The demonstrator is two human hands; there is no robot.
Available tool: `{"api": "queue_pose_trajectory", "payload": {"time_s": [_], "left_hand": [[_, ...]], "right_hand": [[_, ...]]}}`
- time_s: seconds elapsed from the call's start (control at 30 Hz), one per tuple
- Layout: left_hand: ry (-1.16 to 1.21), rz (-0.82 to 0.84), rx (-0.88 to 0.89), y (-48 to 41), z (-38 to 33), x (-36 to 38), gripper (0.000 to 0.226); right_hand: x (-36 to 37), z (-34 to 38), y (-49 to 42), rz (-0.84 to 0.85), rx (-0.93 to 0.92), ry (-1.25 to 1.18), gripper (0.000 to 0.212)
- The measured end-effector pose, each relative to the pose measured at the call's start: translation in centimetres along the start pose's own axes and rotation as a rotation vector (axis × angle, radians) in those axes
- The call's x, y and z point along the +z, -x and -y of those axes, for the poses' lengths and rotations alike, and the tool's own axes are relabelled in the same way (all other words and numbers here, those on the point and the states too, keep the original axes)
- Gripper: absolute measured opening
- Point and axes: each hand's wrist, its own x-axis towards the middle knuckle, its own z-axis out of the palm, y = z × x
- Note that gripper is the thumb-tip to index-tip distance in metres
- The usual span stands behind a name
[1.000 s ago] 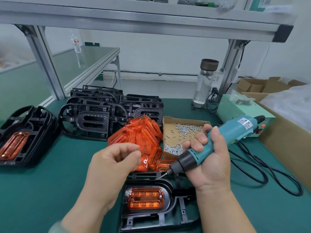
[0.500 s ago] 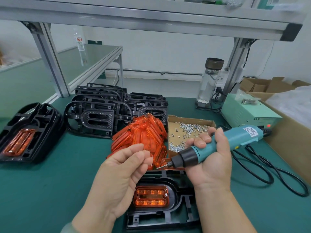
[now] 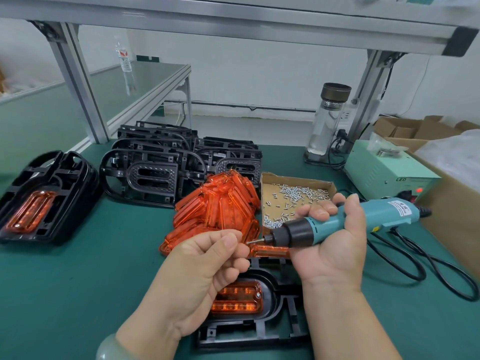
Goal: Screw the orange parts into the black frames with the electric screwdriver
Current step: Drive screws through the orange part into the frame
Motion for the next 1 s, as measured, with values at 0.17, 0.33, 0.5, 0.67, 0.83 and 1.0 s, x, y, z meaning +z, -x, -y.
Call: {"api": "queue_pose_trajectory", "payload": {"time_s": [0.17,0.33,0.5,0.67,0.83,1.0], "left_hand": [[-0.042,0.067,-0.053,0.18,0.07,0.15,0.019],[-0.025,0.106,-0.088,0.18,0.06,0.16,0.018],[-0.077,0.113,-0.052,0.05,0.19,-0.04,0.018],[-0.138,0.093,0.006,-0.01,0.44,-0.08,0.020],[-0.271,0.054,0.098,-0.14,0.63,-0.13,0.023],[-0.457,-0.002,0.195,-0.15,0.71,-0.35,0.019]], "right_hand": [[0.04,0.00,0.01,-0.004,-0.006,0.006,0.019],[0.03,-0.05,0.04,-0.012,-0.013,0.017,0.018],[0.13,-0.12,0.07,-0.019,-0.016,0.017,0.021],[0.11,-0.12,0.19,-0.008,-0.022,0.043,0.017],[0.24,-0.27,0.48,0.003,-0.045,0.084,0.015],[0.28,-0.37,0.70,0.014,-0.062,0.111,0.015]]}}
